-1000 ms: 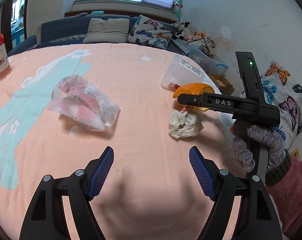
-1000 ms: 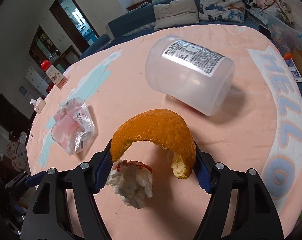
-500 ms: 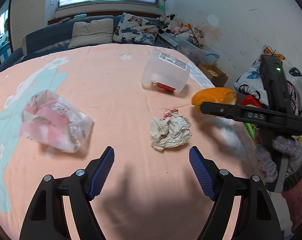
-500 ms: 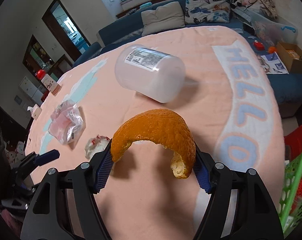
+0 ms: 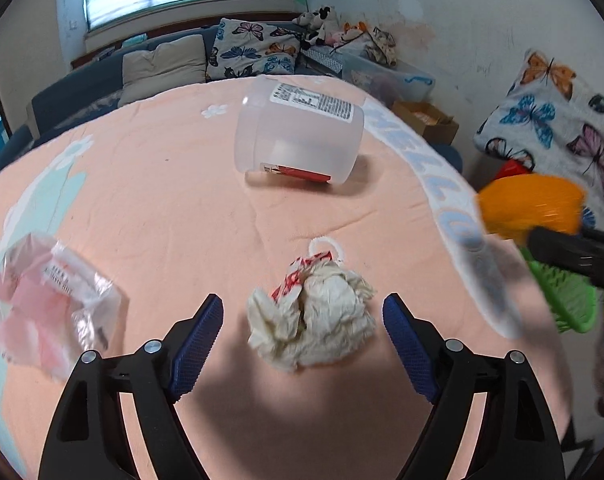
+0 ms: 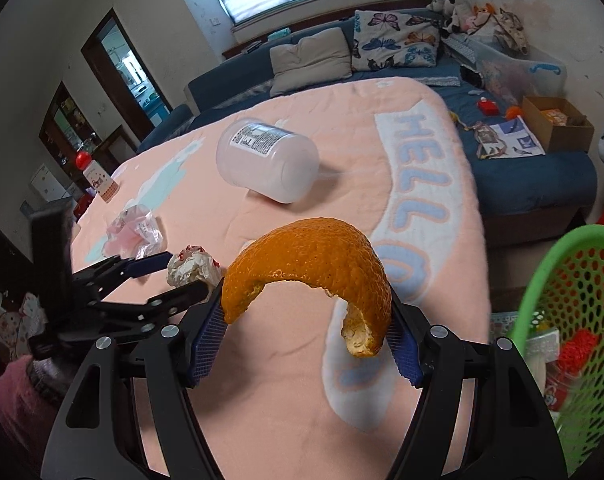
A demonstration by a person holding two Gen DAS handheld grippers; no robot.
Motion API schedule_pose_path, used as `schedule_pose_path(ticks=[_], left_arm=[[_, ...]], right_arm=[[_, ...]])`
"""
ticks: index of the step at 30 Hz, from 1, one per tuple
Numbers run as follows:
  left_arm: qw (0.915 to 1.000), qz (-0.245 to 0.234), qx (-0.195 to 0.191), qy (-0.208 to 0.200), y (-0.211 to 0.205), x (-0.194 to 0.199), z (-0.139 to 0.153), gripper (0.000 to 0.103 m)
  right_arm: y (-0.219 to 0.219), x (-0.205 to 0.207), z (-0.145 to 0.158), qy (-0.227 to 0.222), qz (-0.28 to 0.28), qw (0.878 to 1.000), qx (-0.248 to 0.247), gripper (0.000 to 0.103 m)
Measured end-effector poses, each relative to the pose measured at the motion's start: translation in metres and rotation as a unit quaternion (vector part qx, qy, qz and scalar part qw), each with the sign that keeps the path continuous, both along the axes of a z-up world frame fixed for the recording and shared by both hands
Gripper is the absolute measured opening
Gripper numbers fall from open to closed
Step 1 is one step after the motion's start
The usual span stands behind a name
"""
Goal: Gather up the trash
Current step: 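Move the left tool toward the fallen crumpled tissue while the right holds the orange peel, then close the left tool on the crumpled tissue while the right drops the orange peel into the green basket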
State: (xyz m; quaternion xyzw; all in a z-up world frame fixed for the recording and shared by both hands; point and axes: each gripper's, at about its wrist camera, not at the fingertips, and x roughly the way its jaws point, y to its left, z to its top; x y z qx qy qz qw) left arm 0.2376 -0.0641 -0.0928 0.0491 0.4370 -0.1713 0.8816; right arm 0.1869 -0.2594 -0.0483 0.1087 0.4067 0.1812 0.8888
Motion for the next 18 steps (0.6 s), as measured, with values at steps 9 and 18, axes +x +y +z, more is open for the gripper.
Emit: schedule_pose_path(ticks=[9,18], left_arm=[[0.9999,-0.007,0.009,-0.003,-0.012,0.008,-0.007,0.057],[0.9994,-0.021,0.005,-0.029,-0.024,-0.002,0.011,0.046]], right_arm=[[-0.036,-0.031,0.008,-0.011,-0.036,0.999,-0.001,0.071],[-0.084,-0.060,0.002,-0.011,-0.097,0.995,-0.008,0.071]])
